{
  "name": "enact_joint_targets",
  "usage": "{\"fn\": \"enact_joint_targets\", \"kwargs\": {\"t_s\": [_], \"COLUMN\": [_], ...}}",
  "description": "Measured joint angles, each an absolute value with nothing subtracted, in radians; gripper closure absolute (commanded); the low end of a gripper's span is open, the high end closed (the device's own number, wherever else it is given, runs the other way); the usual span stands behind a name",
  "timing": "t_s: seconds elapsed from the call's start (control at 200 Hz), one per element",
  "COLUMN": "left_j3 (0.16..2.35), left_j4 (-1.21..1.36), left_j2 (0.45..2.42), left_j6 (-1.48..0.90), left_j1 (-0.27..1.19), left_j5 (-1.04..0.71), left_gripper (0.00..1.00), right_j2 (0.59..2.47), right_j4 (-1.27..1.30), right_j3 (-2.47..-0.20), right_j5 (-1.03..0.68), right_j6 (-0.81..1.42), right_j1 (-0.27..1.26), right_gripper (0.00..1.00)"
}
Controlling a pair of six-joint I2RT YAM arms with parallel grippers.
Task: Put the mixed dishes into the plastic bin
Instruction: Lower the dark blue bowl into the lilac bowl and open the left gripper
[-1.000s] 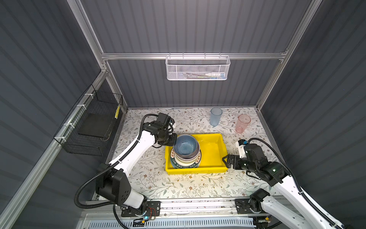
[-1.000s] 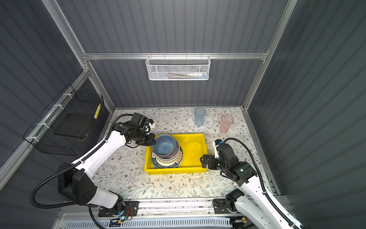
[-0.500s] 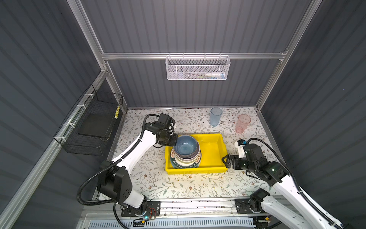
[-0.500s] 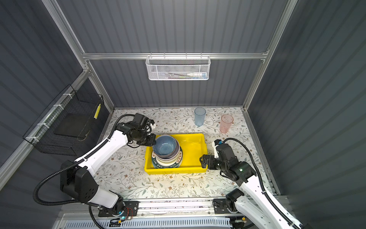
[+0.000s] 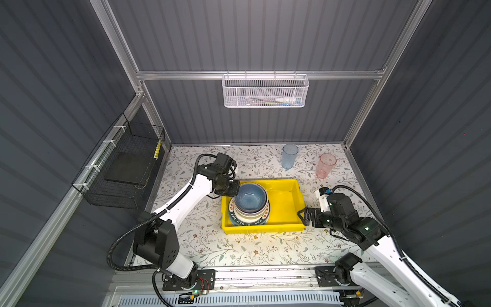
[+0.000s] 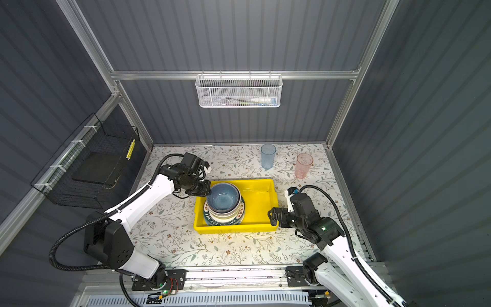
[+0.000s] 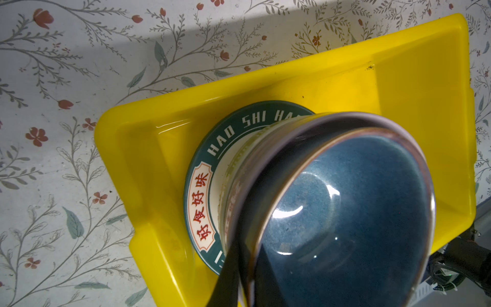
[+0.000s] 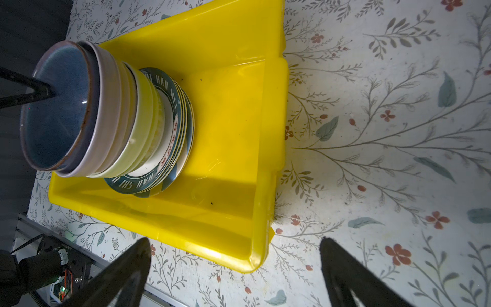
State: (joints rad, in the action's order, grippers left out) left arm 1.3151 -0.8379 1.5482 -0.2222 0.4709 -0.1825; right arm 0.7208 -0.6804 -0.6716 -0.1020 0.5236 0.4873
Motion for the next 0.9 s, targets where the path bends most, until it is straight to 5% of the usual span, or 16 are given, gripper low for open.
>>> {"fn": "enact_joint_targets", "kwargs": {"t_s": [0.625,0.901], "left_j3": [1.318,1.325], "left_j4": [-0.827,-0.836], "left_j2": [1.549,1.519], "left_j6": [-0.222,-0.224], "left_j1": [0.472,0.472], "left_j5": [-0.193,-0.15], "left_gripper": [0.79,0.53], "right_j2": [0.718,0.718], "right_j4": [-0.68,-0.68], "right_j3": [-0.661,-0.66], "right_j5": [-0.102,-0.102], "right_j6": [0.524,0.524], "right_j1": [0.487,0.487], "right_gripper": [0.01,0.01]}}
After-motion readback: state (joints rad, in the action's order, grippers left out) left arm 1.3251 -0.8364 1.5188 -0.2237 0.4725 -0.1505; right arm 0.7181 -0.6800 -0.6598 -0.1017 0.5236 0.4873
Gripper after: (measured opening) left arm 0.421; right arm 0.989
